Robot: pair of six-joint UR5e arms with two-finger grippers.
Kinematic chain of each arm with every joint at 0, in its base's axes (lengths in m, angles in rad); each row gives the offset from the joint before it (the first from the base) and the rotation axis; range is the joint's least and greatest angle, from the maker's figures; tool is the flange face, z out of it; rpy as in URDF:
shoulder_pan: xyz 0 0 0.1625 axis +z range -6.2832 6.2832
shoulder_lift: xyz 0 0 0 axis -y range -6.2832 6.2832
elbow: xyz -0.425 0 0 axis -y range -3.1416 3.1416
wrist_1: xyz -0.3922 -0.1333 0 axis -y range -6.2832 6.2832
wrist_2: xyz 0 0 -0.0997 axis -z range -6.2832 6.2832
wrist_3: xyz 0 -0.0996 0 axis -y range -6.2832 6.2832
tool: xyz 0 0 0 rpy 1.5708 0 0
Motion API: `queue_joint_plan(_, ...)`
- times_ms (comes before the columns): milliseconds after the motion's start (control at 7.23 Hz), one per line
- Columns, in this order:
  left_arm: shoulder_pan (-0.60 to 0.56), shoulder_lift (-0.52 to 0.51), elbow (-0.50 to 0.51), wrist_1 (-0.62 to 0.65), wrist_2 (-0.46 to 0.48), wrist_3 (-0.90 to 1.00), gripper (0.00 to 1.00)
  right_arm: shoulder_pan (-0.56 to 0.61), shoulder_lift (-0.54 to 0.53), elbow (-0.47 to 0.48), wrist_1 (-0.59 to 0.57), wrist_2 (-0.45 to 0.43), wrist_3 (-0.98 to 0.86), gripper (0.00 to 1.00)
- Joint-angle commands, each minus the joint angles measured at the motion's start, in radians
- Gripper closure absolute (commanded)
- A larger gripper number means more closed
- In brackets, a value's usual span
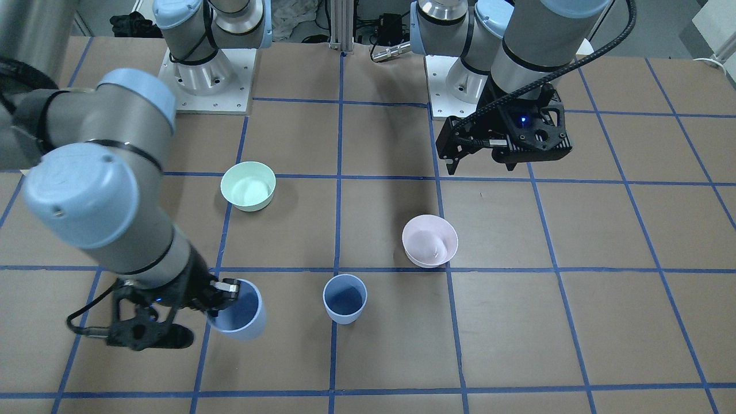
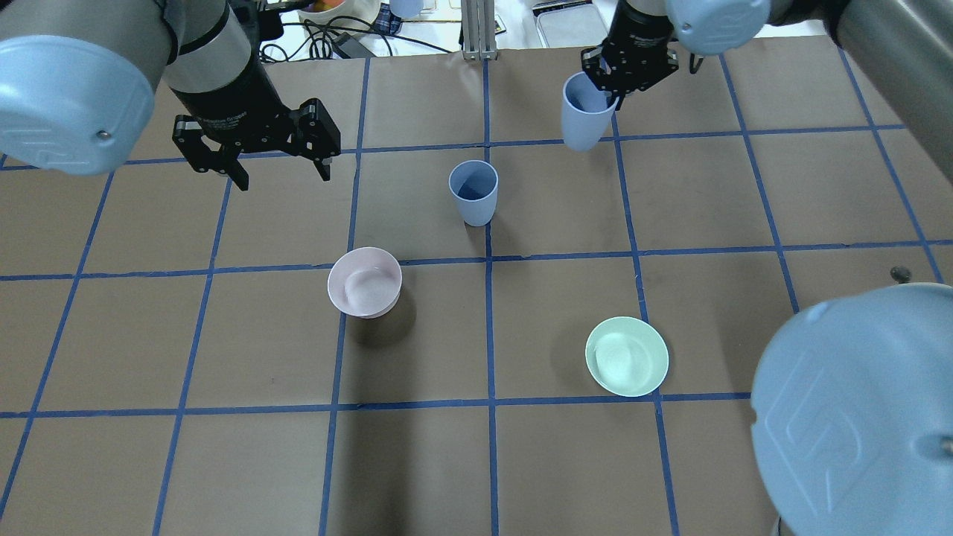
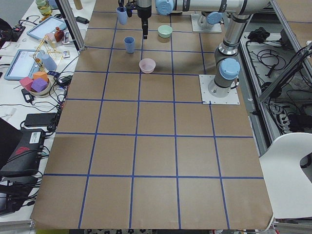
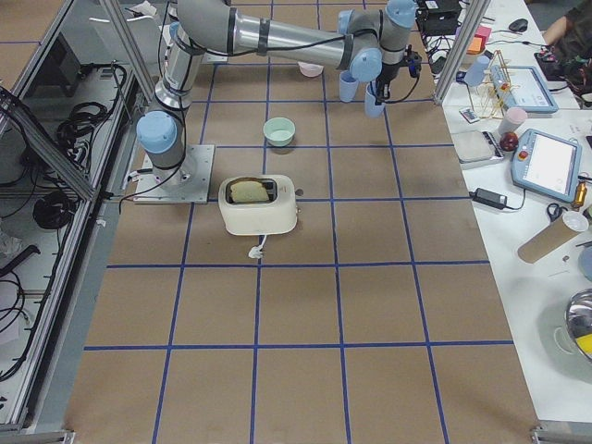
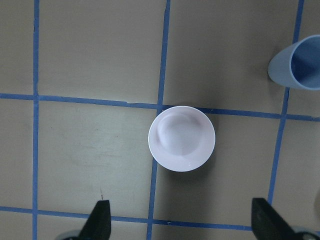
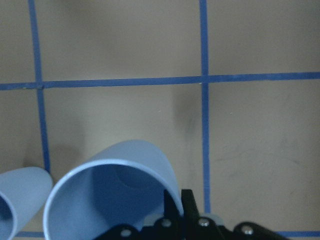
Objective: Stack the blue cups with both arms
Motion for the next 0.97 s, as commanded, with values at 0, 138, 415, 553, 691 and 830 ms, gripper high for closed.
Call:
queue_joint_plan(0, 0.0, 0.002, 0.001, -0.001, 0.001, 0.0, 0.0, 0.169, -0.002, -0.021, 0.006, -0.006, 0.234, 1.0)
queue_joint_plan(138, 0.0, 0.003, 0.0, -0.001, 0.001, 0.0, 0.0, 0.197, 0.001, -0.019, 0.007, -0.002, 0.309, 1.0)
queue_joint_plan(415, 0.002, 0.003, 0.0, 0.0, 0.001, 0.0, 0.0, 0.208, 0.002, -0.013, 0.011, -0.002, 0.316, 1.0)
queue_joint_plan(553, 0.002, 0.003, 0.001, 0.0, 0.001, 0.0, 0.0, 0.209, 0.007, -0.009, 0.009, 0.003, 0.316, 1.0)
queue_joint_plan(691, 0.002, 0.003, 0.001, 0.0, 0.001, 0.0, 0.0, 0.209, 0.014, -0.013, 0.009, 0.009, 0.319, 1.0)
queue_joint_plan(830, 0.002, 0.005, 0.001, 0.0, 0.001, 0.0, 0.0, 0.209, 0.027, -0.007, 0.009, 0.008, 0.319, 1.0)
